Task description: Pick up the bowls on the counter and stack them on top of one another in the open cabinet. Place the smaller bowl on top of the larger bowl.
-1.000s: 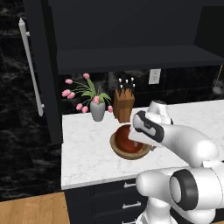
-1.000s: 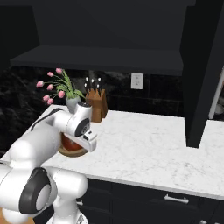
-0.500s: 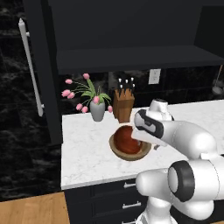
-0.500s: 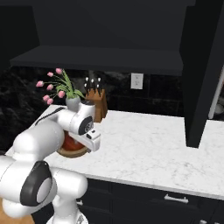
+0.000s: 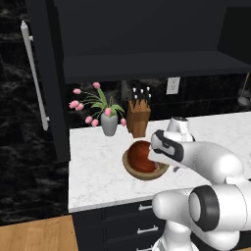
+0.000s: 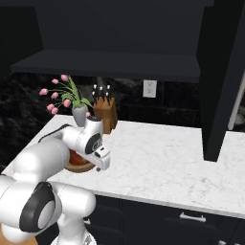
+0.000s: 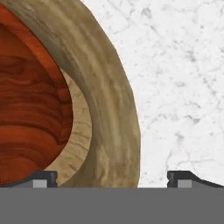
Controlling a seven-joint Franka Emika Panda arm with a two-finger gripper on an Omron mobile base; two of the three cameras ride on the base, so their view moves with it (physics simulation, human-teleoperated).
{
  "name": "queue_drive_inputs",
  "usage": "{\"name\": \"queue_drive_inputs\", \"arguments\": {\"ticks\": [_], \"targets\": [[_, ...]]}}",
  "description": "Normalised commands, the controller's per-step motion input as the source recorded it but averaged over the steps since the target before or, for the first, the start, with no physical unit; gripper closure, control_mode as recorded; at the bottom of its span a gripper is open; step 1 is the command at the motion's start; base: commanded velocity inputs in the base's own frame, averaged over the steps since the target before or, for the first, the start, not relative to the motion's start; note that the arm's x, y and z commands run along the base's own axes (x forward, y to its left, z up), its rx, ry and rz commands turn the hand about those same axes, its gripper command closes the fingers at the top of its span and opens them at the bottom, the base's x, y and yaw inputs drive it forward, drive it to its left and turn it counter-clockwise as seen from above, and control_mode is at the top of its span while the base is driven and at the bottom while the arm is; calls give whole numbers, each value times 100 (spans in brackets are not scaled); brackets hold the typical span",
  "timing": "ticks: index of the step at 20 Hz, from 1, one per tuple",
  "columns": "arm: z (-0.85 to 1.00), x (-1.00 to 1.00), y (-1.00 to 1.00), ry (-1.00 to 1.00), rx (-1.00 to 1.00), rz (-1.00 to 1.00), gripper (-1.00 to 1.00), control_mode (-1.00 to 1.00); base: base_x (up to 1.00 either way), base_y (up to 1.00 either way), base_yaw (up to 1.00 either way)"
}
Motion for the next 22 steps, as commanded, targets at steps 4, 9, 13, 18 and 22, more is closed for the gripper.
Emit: {"name": "queue_drive_inputs", "arguments": {"ticks": [4,9,13,18,22], "targets": [[-22,11,10,0,-2,0,-100,-100,0,0,0],[-2,2,2,0,0,0,100,-100,0,0,0],[2,0,0,0,0,0,100,-100,0,0,0],[60,-21,0,-7,0,-3,100,-100,0,0,0],[100,-76,0,-18,2,-6,100,-100,0,0,0]]}}
